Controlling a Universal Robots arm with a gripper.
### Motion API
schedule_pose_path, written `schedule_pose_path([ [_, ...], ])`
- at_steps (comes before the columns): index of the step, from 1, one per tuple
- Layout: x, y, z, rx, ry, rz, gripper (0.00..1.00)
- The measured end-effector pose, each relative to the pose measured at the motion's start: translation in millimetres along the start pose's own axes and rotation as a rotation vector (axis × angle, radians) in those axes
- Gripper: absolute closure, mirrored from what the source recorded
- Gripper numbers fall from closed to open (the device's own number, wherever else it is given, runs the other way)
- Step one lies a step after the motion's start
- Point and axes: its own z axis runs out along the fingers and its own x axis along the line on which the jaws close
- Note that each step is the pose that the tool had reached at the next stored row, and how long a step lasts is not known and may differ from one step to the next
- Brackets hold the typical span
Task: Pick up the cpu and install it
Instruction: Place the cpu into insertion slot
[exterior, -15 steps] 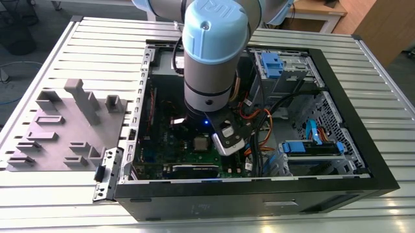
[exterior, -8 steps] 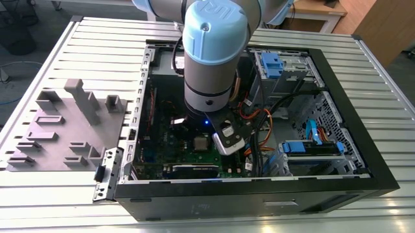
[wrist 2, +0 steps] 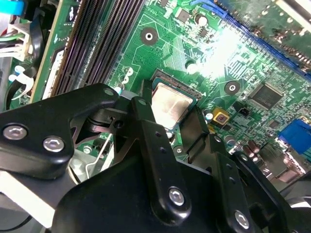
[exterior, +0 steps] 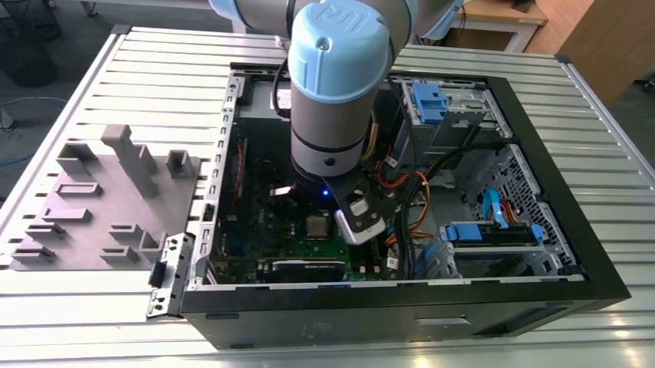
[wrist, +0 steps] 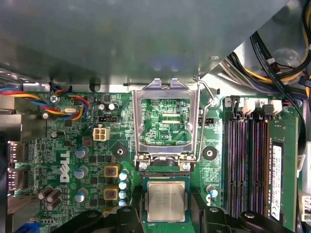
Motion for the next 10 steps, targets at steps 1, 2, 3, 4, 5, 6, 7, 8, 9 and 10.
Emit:
schedule_pose_path([
  [1, 0.0, -0.1, 0.1, 0.0006, 0.0, 0.006, 0.53],
  [2, 0.0, -0.1, 0.2, 0.0008, 0.0, 0.009, 0.53],
  [3, 0.1, -0.1, 0.3, 0.0007, -0.0001, 0.011, 0.53],
  [4, 0.3, -0.1, 0.5, 0.0007, -0.0002, 0.012, 0.53],
  [5, 0.6, 0.0, 0.8, 0.0006, -0.0003, 0.013, 0.53],
  [6, 0.8, -0.1, 1.2, 0.0007, -0.0002, 0.014, 0.53],
  [7, 1.1, -0.1, 1.7, 0.001, -0.0001, 0.015, 0.53],
  [8, 1.3, -0.2, 2.3, 0.0012, 0.0, 0.016, 0.53],
  [9, 1.4, -0.2, 2.9, 0.0012, 0.0, 0.017, 0.53],
  [10, 1.5, -0.2, 3.2, 0.0012, 0.0, 0.018, 0.53],
])
